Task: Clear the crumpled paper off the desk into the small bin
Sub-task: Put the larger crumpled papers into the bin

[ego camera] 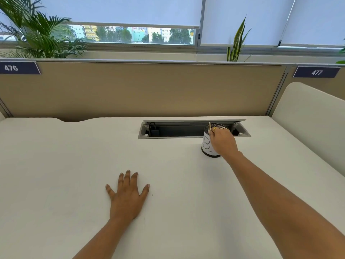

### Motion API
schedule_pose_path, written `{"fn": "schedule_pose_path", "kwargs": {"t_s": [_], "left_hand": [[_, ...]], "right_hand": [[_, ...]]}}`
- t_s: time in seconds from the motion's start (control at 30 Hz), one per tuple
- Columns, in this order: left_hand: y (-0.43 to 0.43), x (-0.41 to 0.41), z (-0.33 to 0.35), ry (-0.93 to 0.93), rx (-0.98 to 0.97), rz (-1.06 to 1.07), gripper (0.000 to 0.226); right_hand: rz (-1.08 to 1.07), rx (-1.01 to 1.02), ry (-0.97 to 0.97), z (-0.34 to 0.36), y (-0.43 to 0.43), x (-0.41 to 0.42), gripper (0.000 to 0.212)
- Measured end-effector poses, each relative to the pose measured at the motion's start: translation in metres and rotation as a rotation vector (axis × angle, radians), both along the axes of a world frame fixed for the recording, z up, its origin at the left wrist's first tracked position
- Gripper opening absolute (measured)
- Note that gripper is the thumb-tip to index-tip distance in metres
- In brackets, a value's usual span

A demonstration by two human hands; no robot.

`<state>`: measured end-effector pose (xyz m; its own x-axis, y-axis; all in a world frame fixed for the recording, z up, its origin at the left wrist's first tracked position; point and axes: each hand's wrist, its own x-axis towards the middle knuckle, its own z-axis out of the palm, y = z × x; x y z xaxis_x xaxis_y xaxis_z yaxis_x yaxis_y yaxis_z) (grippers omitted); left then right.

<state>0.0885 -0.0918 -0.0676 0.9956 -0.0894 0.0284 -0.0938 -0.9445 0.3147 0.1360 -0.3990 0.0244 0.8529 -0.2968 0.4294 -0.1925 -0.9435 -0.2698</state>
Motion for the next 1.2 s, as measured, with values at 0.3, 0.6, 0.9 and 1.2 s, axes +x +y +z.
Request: {"fn": "schedule_pose_path", "kwargs": {"t_s": [0.3,0.6,0.9,1.2], "left_hand": [[-0.001,-0.002,0.0,-0.011,0.009,0.009,0.062],[-0.002,-0.002,0.0,-0.002,0.002,0.012,0.062],[-0.002,-0.001,-0.001,-0.009,0.018,0.011,0.062],[-0.002,-0.001,-0.003,-0.007,0.032,0.015,0.062]], "right_hand": [[0.018,-0.054,0.103,0.002,0.0,0.004,0.045],[0.033,-0.113,0.334,0.014,0.001,0.015,0.064],[0.026,-0.189,0.296,0.008,0.001,0.017,0.043],[0.005,-0.114,0.171,0.011,0.01,0.009,0.02]]}}
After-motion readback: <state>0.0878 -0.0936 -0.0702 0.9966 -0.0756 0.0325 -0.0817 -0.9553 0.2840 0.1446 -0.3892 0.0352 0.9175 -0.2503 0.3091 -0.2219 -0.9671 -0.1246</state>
